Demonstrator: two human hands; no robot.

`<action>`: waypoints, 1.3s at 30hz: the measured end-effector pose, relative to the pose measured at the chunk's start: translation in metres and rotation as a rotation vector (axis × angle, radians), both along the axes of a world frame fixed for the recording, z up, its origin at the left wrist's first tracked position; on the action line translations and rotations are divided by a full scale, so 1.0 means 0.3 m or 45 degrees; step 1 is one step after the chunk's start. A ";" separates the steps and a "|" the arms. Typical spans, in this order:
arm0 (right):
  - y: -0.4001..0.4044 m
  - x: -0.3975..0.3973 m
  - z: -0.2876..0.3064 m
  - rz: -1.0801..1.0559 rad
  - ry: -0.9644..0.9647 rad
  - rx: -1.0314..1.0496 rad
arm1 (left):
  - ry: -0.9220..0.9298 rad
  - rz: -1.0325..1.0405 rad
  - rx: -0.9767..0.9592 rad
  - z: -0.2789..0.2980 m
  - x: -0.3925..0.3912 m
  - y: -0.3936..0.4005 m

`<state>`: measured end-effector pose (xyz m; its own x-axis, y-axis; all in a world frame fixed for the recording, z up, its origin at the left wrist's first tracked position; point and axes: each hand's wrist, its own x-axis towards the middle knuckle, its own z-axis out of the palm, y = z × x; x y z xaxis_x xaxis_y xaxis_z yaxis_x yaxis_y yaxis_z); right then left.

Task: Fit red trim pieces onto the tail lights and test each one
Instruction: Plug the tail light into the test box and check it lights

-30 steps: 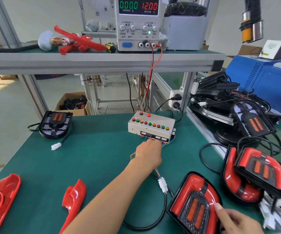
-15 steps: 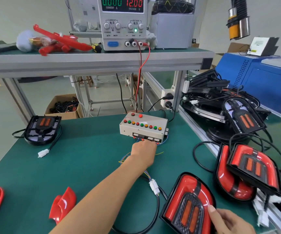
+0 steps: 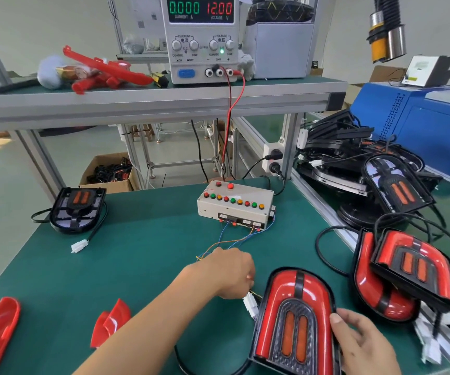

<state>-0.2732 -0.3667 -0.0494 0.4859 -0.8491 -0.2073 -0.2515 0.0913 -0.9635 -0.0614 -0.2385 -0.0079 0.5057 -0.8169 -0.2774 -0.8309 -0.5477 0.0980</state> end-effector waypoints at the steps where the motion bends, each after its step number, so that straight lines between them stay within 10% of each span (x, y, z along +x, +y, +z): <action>1: 0.003 0.010 -0.006 -0.032 -0.043 -0.006 | 0.005 -0.004 0.001 0.001 -0.003 0.009; 14: 0.028 0.231 -0.035 0.024 -0.586 0.242 | 0.294 0.219 -0.135 -0.009 0.029 0.057; 33: 0.025 0.263 -0.063 0.202 -0.260 -0.048 | -0.012 0.749 -1.051 0.036 0.229 0.073; 39: 0.035 0.265 -0.067 0.188 -0.315 -0.108 | -0.048 0.773 -0.801 0.011 0.395 0.076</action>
